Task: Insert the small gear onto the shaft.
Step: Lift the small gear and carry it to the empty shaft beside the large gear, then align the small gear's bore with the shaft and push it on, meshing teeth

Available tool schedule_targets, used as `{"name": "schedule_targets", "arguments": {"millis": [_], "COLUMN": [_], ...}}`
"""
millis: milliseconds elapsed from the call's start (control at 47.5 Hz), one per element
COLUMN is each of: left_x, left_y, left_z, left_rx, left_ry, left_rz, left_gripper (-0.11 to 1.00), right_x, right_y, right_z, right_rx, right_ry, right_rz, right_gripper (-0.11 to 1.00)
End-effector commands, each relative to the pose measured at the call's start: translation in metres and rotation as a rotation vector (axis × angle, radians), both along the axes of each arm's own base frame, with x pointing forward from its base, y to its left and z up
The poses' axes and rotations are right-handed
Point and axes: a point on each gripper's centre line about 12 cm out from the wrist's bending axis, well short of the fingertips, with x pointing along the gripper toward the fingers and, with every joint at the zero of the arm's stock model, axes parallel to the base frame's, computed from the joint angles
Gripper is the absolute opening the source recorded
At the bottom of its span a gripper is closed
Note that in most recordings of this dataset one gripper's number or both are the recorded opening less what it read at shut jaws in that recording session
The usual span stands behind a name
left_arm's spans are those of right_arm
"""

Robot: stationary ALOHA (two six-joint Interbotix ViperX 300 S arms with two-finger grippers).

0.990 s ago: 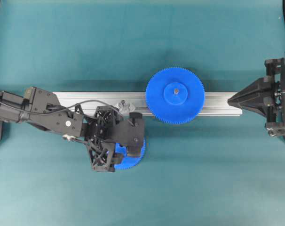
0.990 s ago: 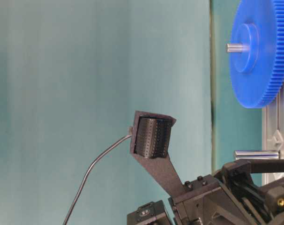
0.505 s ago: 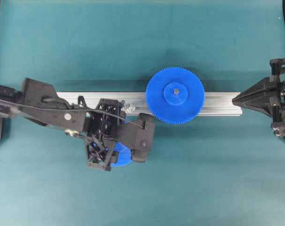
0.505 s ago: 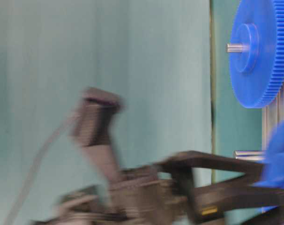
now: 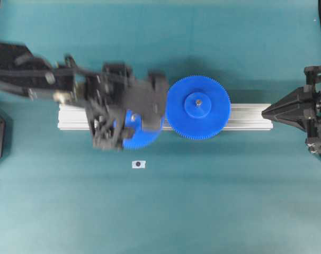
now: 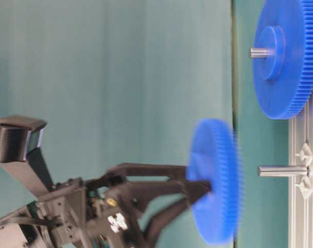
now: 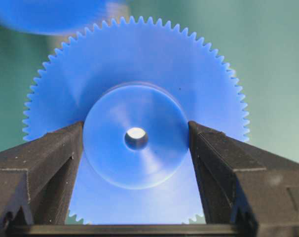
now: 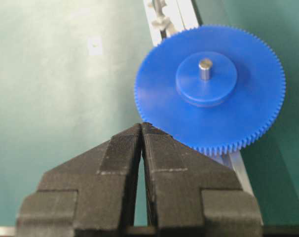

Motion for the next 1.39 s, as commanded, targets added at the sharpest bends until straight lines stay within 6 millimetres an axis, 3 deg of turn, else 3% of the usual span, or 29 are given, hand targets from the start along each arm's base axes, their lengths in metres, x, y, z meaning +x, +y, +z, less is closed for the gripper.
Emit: {"name": "schedule_targets", "arguments": {"millis": [0, 611, 1369], "left_x": [-0.001, 0.004, 0.01], "left_y": [0.003, 0.015, 0.014], "left_z": [0.017, -0.015, -0.056], "left_rx": [0.013, 0.02, 0.002], "left_ry": [-0.068, -0.134, -0.031], "left_rz": [-0.004, 0.019, 0.03], "left_gripper": [0.71, 0.71, 0.71], "right_x": [0.002, 0.002, 0.002], "right_y": [0.0, 0.0, -0.001], "right_z": [0.003, 0.004, 0.004], "right_rx": [0.006, 0.007, 0.007], "right_ry": [-0.009, -0.016, -0.017], "right_rz": [-0.005, -0.007, -0.008], "right_gripper": [0.11, 0.11, 0.11]}}
